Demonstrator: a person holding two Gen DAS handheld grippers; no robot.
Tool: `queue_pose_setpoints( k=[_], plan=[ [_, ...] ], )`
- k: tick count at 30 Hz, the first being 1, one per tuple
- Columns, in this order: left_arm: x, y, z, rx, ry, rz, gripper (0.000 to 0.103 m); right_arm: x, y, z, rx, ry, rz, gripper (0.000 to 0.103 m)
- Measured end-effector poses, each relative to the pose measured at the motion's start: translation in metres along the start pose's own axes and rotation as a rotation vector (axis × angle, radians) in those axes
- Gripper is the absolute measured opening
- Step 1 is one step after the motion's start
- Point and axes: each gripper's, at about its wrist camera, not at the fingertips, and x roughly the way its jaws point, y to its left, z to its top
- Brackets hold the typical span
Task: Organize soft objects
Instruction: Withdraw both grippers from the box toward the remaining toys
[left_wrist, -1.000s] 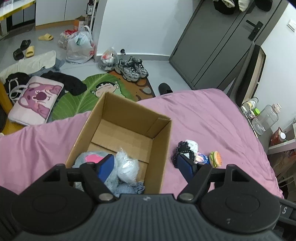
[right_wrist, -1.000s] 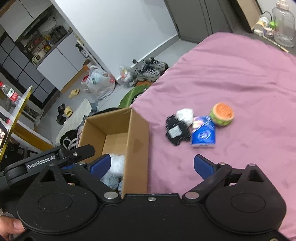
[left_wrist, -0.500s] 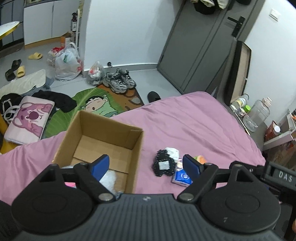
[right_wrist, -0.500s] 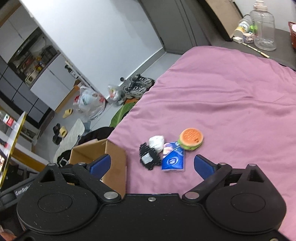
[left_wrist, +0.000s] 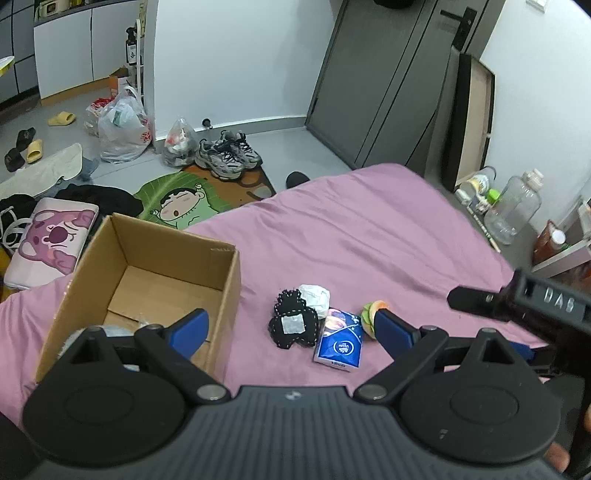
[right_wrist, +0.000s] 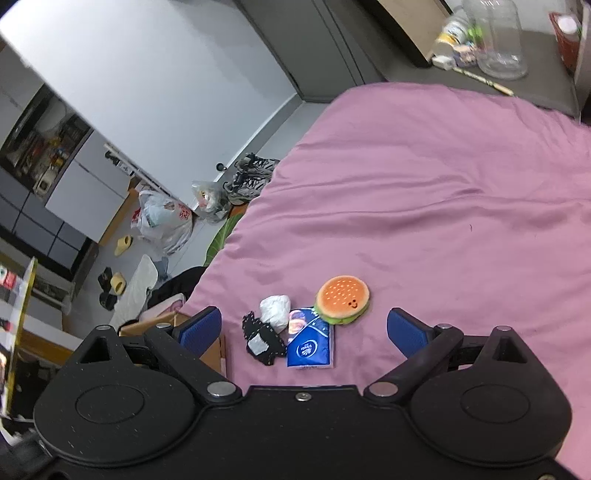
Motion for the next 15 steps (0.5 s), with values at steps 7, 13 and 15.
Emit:
queue_pose_setpoints(
  k=[7,13,15],
  plan=[
    [0.03,-0.022,-0.015,0.008,0.028,0.018,0.092,0.016,-0.019,0.011,0.023,0.039,0.011,0.095],
    [0.06,-0.04,-0.029,0.012,0.065,0.036,0.091,0.038,-0.039,0.005,0.065,0.104,0.03,0.088],
    [0.069,-0.044,-0.033,0.011,0.076,0.047,0.089,0.045,-0.044,0.004,0.075,0.12,0.033,0.085]
  ],
)
